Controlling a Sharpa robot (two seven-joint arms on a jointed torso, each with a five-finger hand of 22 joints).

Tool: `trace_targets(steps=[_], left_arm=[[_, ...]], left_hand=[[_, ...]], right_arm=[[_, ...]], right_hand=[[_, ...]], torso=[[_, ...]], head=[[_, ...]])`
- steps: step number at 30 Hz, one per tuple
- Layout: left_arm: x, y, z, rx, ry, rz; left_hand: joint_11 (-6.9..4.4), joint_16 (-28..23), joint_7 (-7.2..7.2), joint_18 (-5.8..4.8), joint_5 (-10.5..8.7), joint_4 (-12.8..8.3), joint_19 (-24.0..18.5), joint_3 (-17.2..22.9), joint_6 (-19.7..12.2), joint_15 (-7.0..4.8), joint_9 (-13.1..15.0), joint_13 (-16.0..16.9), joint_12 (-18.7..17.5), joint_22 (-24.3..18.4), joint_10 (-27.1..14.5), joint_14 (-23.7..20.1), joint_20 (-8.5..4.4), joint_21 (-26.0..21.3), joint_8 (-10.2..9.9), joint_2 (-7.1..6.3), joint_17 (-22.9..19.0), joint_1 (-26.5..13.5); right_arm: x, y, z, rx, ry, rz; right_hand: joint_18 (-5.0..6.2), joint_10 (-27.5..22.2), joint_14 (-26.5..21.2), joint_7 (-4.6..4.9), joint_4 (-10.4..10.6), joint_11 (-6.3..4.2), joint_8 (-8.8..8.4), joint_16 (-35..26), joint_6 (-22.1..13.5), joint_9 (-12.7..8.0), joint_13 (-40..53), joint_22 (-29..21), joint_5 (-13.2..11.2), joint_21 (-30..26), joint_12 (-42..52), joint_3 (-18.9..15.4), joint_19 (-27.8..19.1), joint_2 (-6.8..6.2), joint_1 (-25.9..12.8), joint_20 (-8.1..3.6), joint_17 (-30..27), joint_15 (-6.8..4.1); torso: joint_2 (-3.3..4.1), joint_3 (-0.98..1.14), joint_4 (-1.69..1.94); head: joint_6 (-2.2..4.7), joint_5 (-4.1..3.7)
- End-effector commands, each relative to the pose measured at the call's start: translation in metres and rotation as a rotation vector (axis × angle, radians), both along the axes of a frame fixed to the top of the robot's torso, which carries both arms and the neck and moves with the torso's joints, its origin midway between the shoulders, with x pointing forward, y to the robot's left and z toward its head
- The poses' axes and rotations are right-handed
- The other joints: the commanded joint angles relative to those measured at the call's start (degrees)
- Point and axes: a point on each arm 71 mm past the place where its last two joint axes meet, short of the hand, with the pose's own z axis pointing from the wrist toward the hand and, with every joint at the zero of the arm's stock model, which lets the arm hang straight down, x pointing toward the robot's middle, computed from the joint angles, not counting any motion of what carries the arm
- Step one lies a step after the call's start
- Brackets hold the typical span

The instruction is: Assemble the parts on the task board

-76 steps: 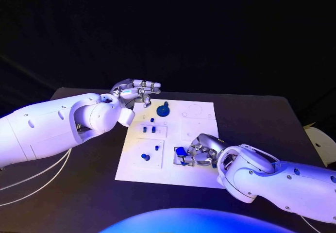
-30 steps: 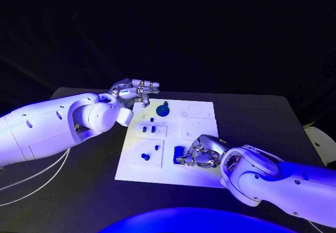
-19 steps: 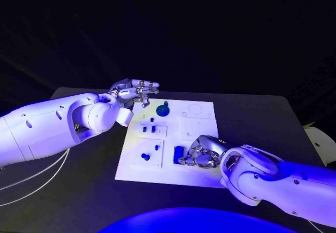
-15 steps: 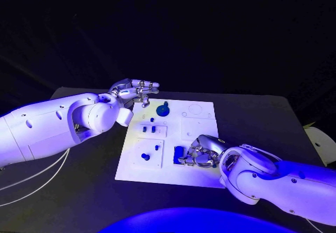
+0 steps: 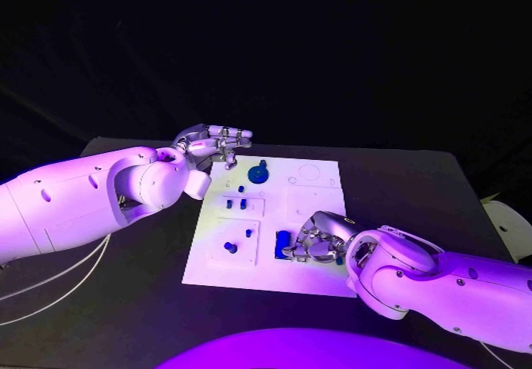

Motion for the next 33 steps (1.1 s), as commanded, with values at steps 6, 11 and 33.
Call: trace_targets(steps=[6, 11, 33], left_arm=[[-0.001, -0.002, 0.001, -0.012, 0.002, -0.021], [-0.001, -0.002, 0.001, -0.012, 0.002, -0.021], [-0.001, -0.001, 0.001, -0.011, 0.002, -0.018]], left_hand=[[0.13, -0.17, 0.34, 1.14, -0.05, -0.23, -0.12, -0.18, -0.25, 0.04, -0.09, 0.01, 0.17, -0.15, -0.48, -0.24, 0.01, -0.40, 0.06, 0.11, -0.07, 0.31], [0.13, -0.17, 0.34, 1.14, -0.05, -0.23, -0.12, -0.18, -0.25, 0.04, -0.09, 0.01, 0.17, -0.15, -0.48, -0.24, 0.01, -0.40, 0.06, 0.11, -0.07, 0.31], [0.14, -0.17, 0.35, 1.13, -0.04, -0.26, -0.10, -0.24, -0.30, 0.05, -0.11, -0.01, 0.18, -0.15, -0.55, -0.26, 0.01, -0.39, 0.04, 0.12, -0.08, 0.34]], right_arm=[[-0.001, -0.003, -0.004, -0.036, 0.015, 0.021], [-0.002, -0.005, -0.003, -0.037, 0.017, 0.020], [-0.004, -0.013, 0.004, 0.022, -0.014, 0.014]], right_hand=[[-0.52, 0.27, 4.41, 0.13, -0.47, 0.08, 0.14, 0.28, 0.30, 0.13, -0.11, 13.56, -3.74, 0.12, -0.05, -0.16, 3.86, -0.24, 2.40, -0.40, 7.48, -0.44], [-0.52, 0.27, 4.41, 0.11, -0.51, 0.08, 0.12, 0.28, 0.29, 0.14, -0.10, 13.55, -3.75, 0.10, -0.05, -0.15, 3.85, -0.27, 2.56, -0.40, 7.48, -0.43], [-0.40, -0.05, 4.34, 0.47, 0.23, 0.35, -0.40, 0.10, -0.36, 0.11, -0.46, 13.38, -3.05, -0.49, -0.68, -1.04, 3.60, -1.01, 2.95, -0.26, 7.20, -0.24]], torso=[[0.02, 0.05, -0.01], [0.01, 0.02, -0.06], [-0.03, 0.03, -0.08]], head=[[-0.18, 0.04], [-0.32, 0.07], [-0.36, 0.16]])
